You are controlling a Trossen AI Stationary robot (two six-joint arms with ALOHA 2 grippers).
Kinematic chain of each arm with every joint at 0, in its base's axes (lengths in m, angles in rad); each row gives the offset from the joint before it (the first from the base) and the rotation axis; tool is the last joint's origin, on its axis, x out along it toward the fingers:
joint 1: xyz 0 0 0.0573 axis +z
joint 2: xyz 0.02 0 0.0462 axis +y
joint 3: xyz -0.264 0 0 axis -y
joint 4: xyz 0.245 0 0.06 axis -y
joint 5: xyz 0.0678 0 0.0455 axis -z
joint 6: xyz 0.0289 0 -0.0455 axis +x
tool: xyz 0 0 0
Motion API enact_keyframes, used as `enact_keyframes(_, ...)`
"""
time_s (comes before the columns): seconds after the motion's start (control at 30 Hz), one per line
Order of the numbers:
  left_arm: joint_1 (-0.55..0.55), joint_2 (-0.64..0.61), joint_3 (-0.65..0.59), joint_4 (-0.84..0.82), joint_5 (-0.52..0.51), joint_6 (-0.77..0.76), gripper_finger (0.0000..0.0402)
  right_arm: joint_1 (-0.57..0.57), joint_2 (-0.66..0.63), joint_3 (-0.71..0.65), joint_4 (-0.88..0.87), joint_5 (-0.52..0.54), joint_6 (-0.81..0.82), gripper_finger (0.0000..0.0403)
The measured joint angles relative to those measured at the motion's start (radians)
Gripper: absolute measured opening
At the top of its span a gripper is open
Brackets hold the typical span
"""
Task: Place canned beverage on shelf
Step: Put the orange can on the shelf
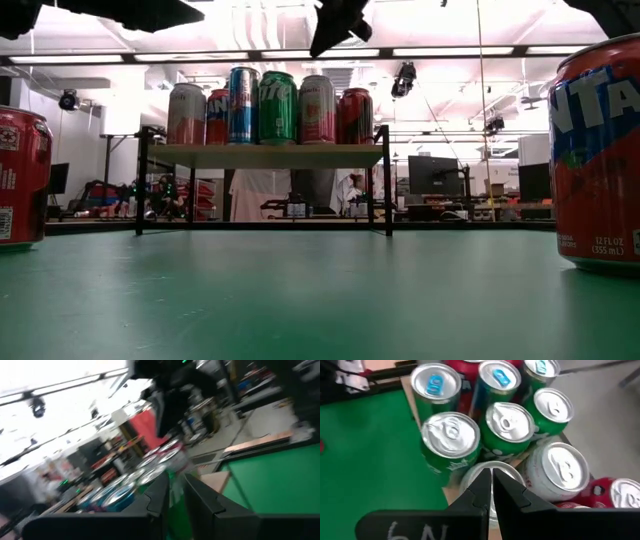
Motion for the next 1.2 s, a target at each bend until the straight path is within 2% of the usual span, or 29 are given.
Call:
enact_keyframes(0.17,0.001,0.018,0.0,-0.002,0.106,-0.007,0.004,0.038,0.002,-0.016,0.071,-0.08,-0.021,0.0009)
enact_keyframes(0.27,0.002,0.033,0.0,-0.004,0.113,-0.007,0.004,0.063,0.007,-0.022,0.123,-0.132,-0.039,0.0009)
enact_keyframes(0.47,0.003,0.051,0.0,-0.005,0.113,-0.015,0.004,0.103,0.016,-0.072,0.202,-0.15,-0.06,0.0009)
enact_keyframes(0.73,0.003,0.051,0.0,-0.004,0.112,-0.014,0.004,0.105,0.089,-0.087,0.223,-0.14,-0.059,0.0009)
enact_keyframes(0.9,0.003,0.051,0.0,-0.004,0.112,-0.013,0.004,0.103,0.1,-0.087,0.22,-0.045,-0.061,0.0009)
enact_keyframes(1.2,0.003,0.051,0.0,-0.004,0.11,-0.007,0.004,0.075,0.101,-0.087,0.221,-0.042,-0.067,0.0009)
